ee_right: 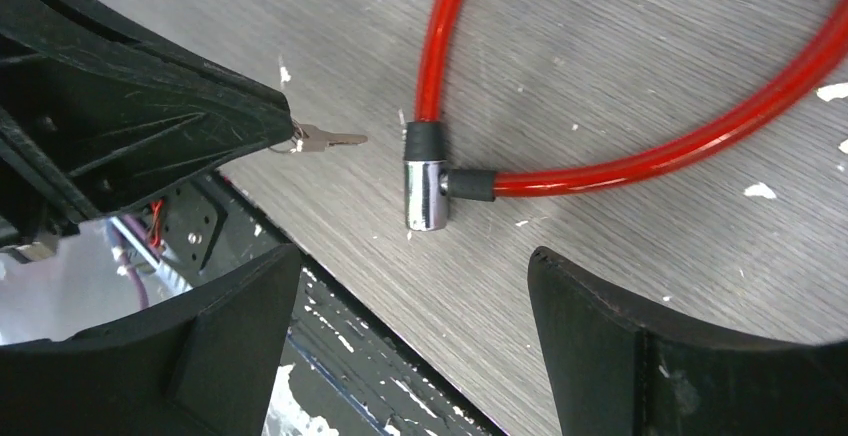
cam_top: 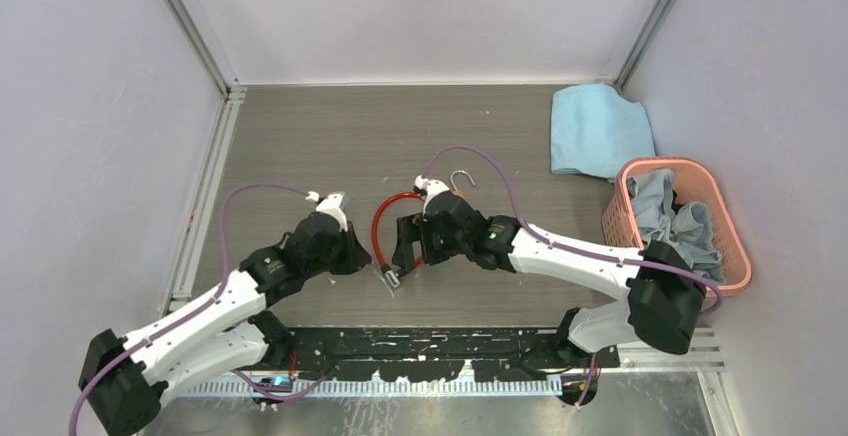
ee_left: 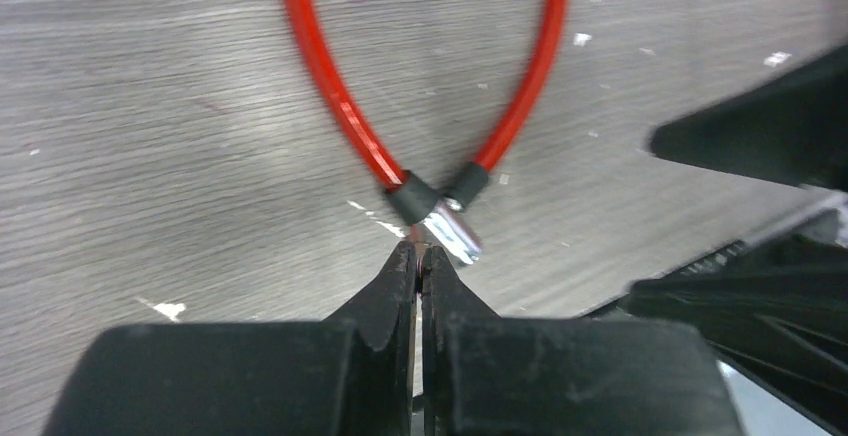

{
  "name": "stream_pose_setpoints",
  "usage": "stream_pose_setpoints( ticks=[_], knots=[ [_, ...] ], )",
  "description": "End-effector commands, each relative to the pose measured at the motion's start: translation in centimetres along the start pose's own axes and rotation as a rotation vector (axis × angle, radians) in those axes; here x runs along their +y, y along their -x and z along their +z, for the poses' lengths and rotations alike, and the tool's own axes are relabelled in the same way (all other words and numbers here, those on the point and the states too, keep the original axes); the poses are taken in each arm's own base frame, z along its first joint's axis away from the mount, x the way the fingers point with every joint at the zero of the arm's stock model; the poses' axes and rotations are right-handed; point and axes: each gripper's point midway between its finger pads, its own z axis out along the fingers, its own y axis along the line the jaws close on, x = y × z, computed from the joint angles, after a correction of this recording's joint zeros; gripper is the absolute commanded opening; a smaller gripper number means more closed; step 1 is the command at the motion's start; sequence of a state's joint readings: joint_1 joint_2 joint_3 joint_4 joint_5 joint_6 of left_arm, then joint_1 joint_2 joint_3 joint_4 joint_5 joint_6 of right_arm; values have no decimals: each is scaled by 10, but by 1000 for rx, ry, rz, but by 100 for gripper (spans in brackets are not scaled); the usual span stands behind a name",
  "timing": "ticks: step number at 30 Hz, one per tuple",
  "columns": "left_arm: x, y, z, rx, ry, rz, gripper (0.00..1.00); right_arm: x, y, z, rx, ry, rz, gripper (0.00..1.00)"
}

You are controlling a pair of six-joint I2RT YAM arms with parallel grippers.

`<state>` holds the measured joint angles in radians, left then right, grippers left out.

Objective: Unlock with the key

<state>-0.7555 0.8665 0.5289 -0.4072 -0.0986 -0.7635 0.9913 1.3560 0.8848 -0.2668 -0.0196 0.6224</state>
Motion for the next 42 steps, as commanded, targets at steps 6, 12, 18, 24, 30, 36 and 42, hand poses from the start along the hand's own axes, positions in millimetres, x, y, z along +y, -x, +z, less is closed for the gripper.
stream_pose_setpoints(
  ticks=[6, 12, 18, 24, 30, 36, 42],
  knots=[
    [-113, 46, -76, -156, -597, 112, 0, 57, 22, -49, -139, 334, -185, 85],
    [-149, 66, -105, -168, -737, 129, 0, 74, 29, -88, -230, 449, -241, 78],
    [-174, 78, -123, -163, -846, 105, 0, 84, 32, -112, -270, 516, -275, 67],
    [-183, 86, -128, -177, -878, 100, 0, 93, 38, -126, -311, 562, -283, 42],
    [-187, 86, -127, -172, -897, 91, 0, 92, 44, -125, -337, 547, -281, 37],
    [-183, 87, -123, -177, -871, 88, 0, 89, 46, -127, -354, 533, -279, 17],
    [-181, 87, -121, -181, -850, 98, 0, 76, 45, -127, -358, 462, -278, 9]
  ],
)
